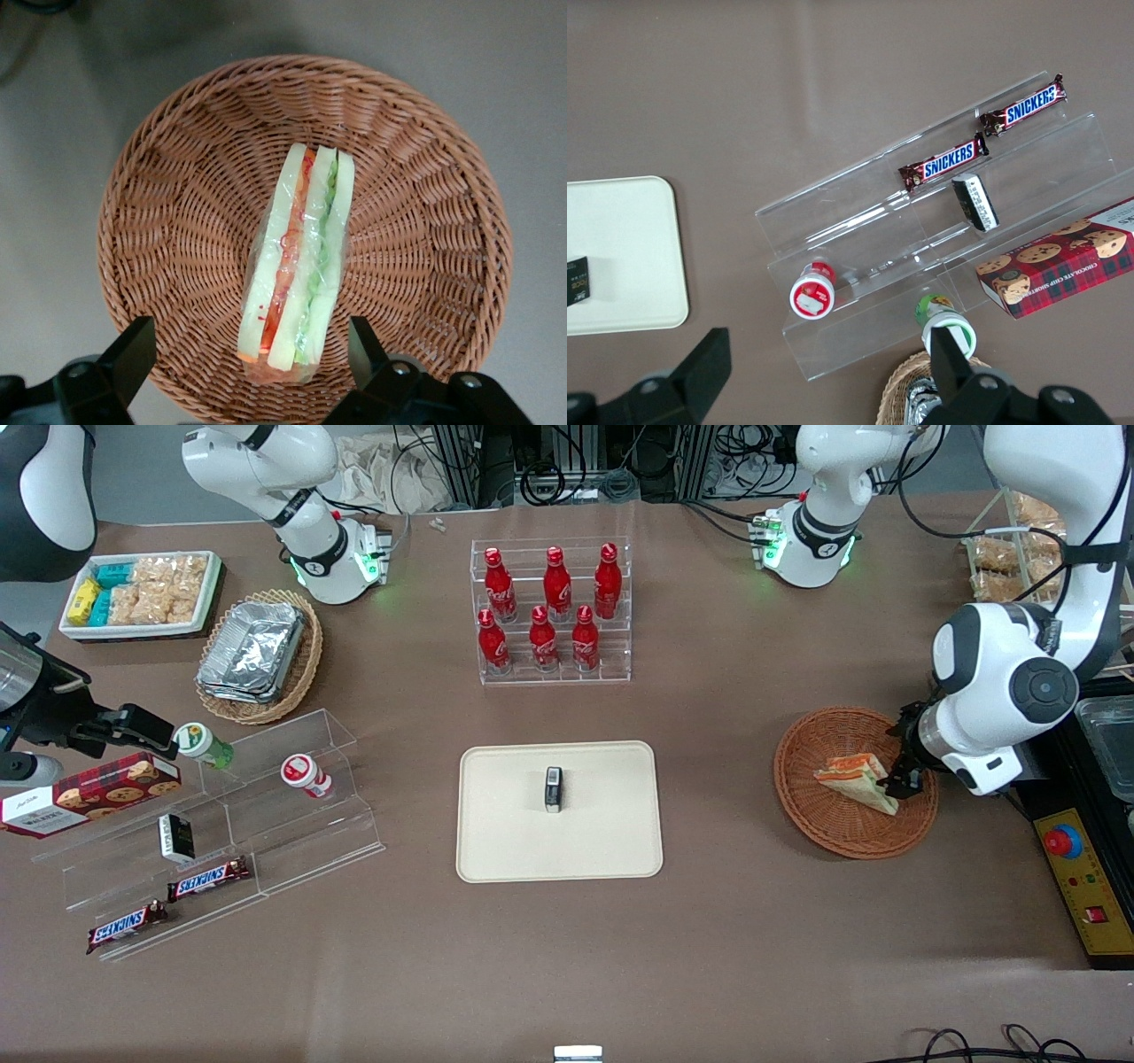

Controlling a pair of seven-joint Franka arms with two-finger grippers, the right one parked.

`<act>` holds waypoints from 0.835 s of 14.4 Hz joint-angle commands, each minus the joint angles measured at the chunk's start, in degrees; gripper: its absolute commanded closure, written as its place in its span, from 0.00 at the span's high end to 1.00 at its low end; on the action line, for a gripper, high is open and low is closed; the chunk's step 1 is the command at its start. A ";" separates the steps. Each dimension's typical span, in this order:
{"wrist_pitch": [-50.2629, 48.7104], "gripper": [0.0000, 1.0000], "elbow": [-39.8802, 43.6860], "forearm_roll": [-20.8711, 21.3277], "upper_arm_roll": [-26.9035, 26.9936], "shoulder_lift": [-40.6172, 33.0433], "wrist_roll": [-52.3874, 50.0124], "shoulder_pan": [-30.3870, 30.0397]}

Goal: Place sandwich from basket to tray
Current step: 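Lower the left gripper and close it on the sandwich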

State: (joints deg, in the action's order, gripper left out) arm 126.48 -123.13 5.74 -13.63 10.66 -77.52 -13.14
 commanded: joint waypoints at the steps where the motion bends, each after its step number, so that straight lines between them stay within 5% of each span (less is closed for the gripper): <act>1: 4.74 0.97 -2.55 0.68 -0.52 -0.03 -5.01 0.04; 12: 15.02 0.97 -7.74 0.94 -0.52 3.84 -5.45 0.13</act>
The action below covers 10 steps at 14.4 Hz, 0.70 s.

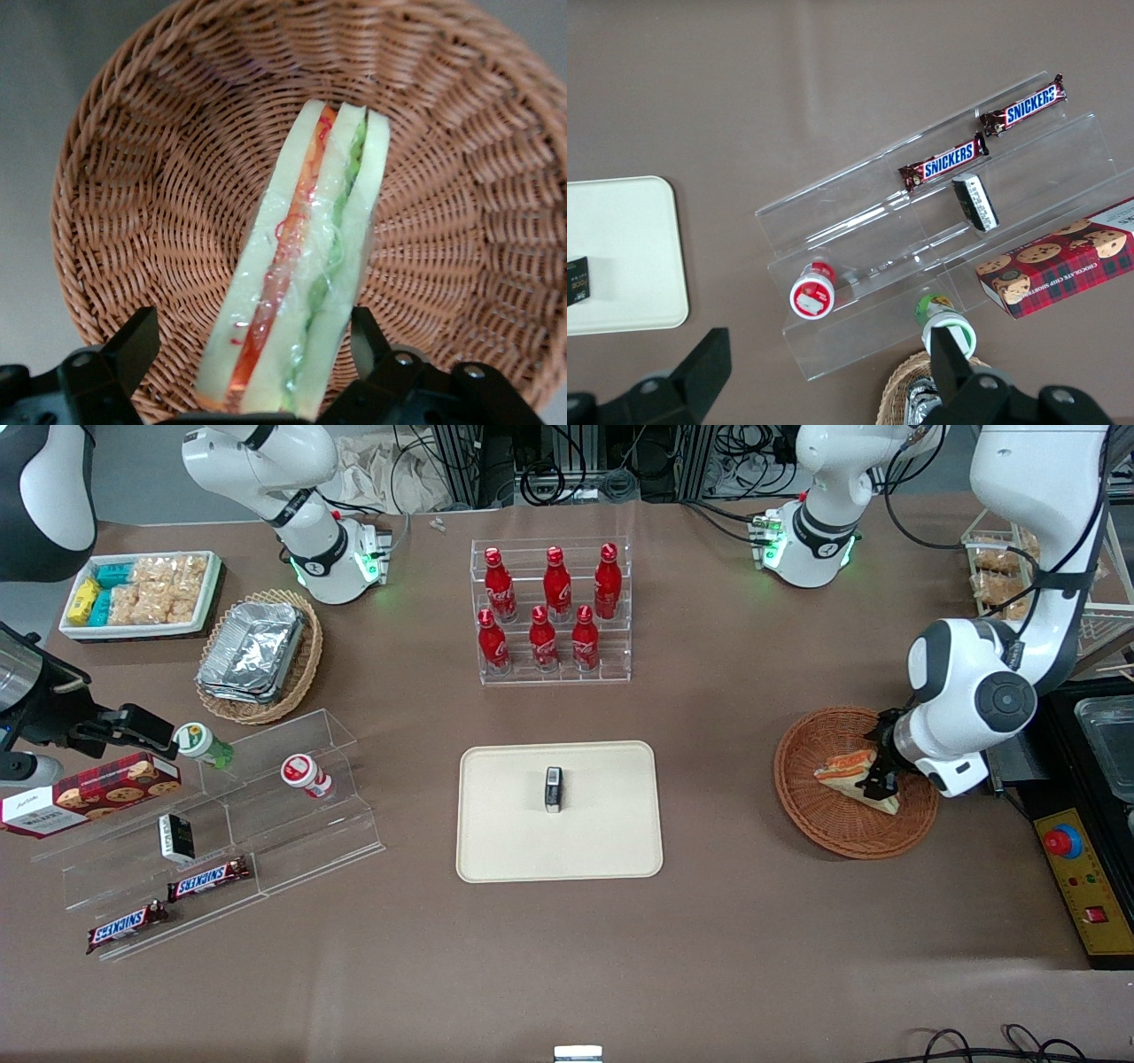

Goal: Place sandwich from basket to tray
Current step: 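Lower the left gripper and close it on the sandwich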

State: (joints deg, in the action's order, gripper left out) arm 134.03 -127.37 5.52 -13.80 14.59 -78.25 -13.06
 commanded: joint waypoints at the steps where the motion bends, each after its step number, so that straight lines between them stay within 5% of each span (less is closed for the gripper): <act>1: 7.82 0.97 -3.58 1.51 -0.35 0.35 -4.72 0.06; 2: 7.91 0.88 -3.58 1.86 -0.35 0.61 -4.72 0.06; 3: 7.92 0.69 -3.50 2.21 -0.35 0.62 -4.63 0.06; 5: 7.92 0.15 -3.32 3.26 -0.35 0.53 -4.19 0.14; 6: 7.74 0.00 -3.14 5.10 -0.44 0.44 -4.19 0.14; 10: 5.29 0.00 -1.92 6.00 -0.61 -0.87 -3.58 0.14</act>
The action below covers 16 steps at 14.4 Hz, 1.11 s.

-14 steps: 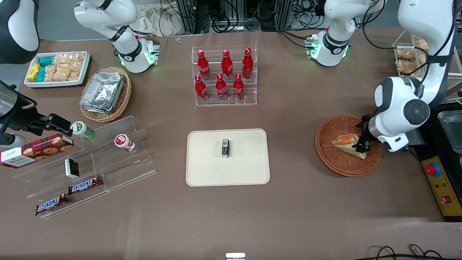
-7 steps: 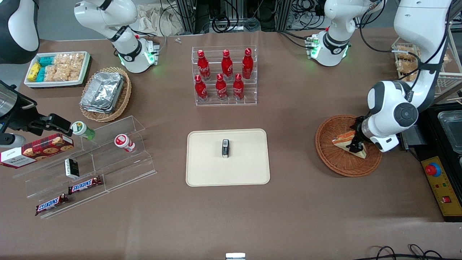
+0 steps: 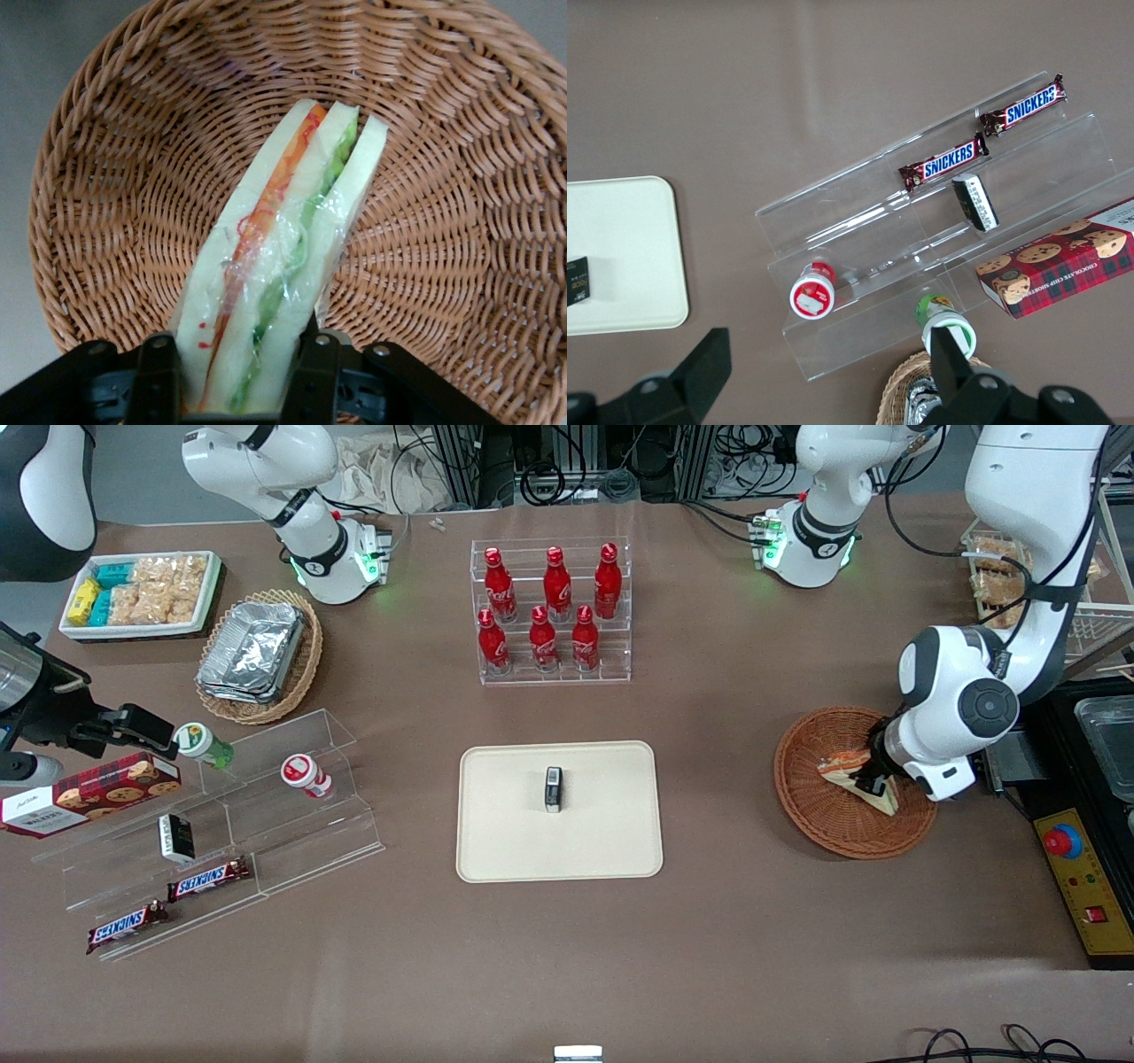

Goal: Place sandwich from basket to tray
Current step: 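Lift the sandwich up out of the basket with the left gripper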

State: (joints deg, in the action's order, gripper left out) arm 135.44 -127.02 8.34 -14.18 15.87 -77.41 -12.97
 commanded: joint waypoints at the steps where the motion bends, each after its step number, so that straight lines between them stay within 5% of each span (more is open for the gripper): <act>1: 1.78 0.00 -1.40 3.17 -0.41 -2.77 -4.24 0.14; 10: -33.54 0.00 26.60 2.38 -6.55 -5.77 12.43 0.14; 16: -39.73 0.00 45.26 2.29 -22.09 2.74 20.71 1.01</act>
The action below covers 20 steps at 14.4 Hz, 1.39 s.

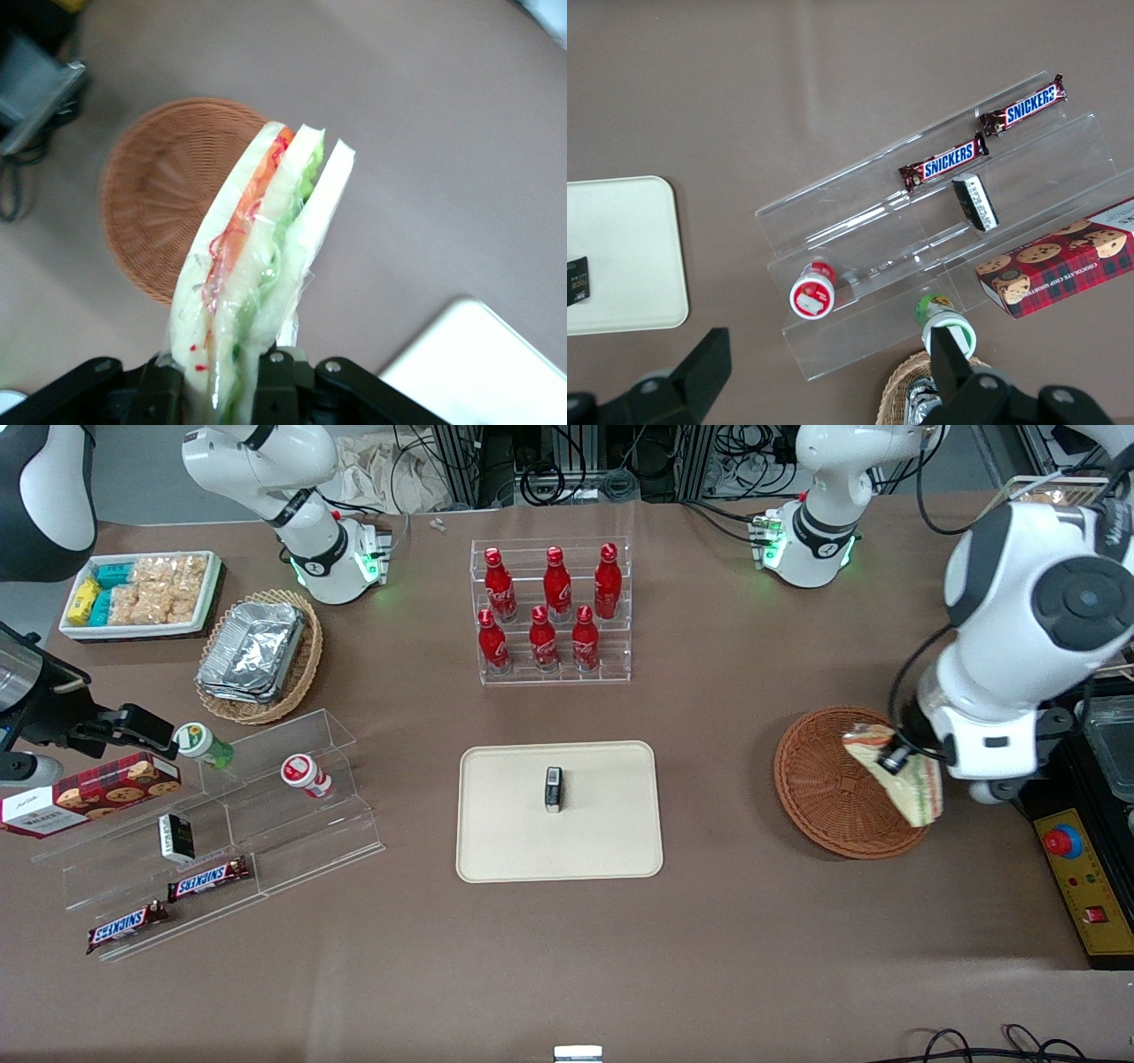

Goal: Place sandwich from basket to tray
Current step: 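Carry the held sandwich over to the beige tray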

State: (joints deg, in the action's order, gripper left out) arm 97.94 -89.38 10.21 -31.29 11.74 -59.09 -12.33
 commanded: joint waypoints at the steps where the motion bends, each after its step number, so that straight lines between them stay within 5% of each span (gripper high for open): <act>1: -2.06 0.00 9.73 0.51 -7.88 9.85 2.83 0.72; 4: 1.00 0.00 12.56 2.61 -10.46 17.67 4.76 6.68; 8: 6.11 0.00 14.05 16.57 -9.84 28.57 1.90 17.59; 20: 17.19 0.00 14.23 19.32 -3.25 41.78 -11.49 25.34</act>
State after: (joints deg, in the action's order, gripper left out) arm 114.89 -77.57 28.69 -35.23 52.37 -67.74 11.41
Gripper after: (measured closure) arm 0.802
